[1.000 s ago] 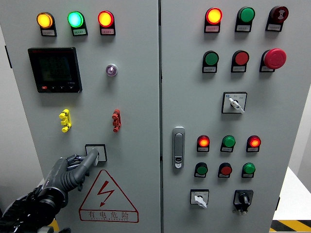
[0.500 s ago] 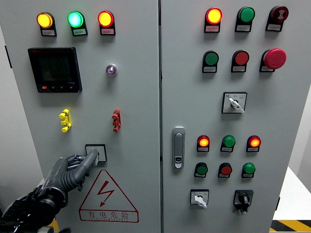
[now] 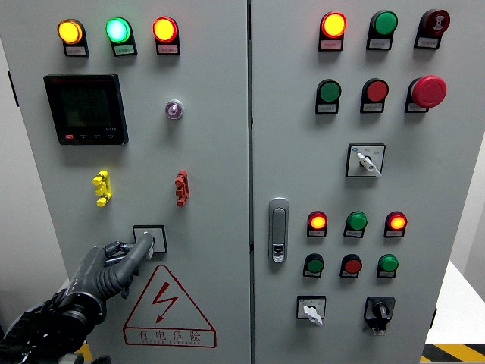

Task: Turn on light switch 1
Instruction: 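Twist the switch knob clockwise with the left hand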

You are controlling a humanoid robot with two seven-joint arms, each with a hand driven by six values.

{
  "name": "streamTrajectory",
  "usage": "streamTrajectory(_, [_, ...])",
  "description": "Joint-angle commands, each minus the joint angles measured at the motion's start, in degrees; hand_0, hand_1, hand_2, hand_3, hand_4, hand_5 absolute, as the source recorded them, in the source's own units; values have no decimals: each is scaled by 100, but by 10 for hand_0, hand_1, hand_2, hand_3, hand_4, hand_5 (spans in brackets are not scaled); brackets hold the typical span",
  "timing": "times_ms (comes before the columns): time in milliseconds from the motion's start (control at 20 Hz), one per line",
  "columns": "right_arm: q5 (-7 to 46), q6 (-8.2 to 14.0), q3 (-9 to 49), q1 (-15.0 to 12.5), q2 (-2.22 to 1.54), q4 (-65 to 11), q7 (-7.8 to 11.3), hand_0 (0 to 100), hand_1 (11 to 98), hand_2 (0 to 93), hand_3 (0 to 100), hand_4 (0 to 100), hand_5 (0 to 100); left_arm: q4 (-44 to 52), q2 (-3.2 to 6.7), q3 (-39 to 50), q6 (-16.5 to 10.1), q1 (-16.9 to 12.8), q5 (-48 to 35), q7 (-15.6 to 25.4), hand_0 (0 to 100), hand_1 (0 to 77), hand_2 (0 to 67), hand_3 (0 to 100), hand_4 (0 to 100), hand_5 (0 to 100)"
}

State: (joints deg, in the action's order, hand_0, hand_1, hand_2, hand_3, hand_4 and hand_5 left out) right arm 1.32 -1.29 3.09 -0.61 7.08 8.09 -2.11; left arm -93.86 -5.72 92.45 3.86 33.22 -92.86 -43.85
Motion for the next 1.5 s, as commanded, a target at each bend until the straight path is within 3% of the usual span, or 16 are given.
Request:
streamTrajectory(0, [0,-3,-1,0,-4,0,0,0,200,0,198,194,104,0,0,9,1,0,5,-1,489,470,522,915,1000,1000])
streamTrajectory(400, [0,6,-1,0,-5,0,0,0,200,0,198,194,104,0,-9,1,1,18,5,-1,632,447,524,917,1000,1000])
streamTrajectory(1100, [0,-3,-1,0,4,0,0,0,197,0,198,194,105,-9,-17,1,1,35,14,8,795,420,527,921,1000,1000])
streamTrajectory(1200, [0,6,-1,0,-4,0,0,0,199,0,198,194,104,-9,-26,10,1,27,14,8,848,378,528,921,1000,1000])
streamTrajectory(1300, [0,-3,-1,0,-5,0,0,0,200,0,198,194,104,-18,-26,10,1,27,14,8,800,332,528,920,1000,1000])
streamTrajectory(1400, [0,6,-1,0,4,0,0,0,200,0,198,194,104,-27,-35,10,1,9,14,8,612,335,526,918,1000,1000])
streamTrajectory(1450, [0,6,-1,0,4,0,0,0,200,0,198,194,104,-36,-44,10,9,0,23,8,577,342,526,917,1000,1000])
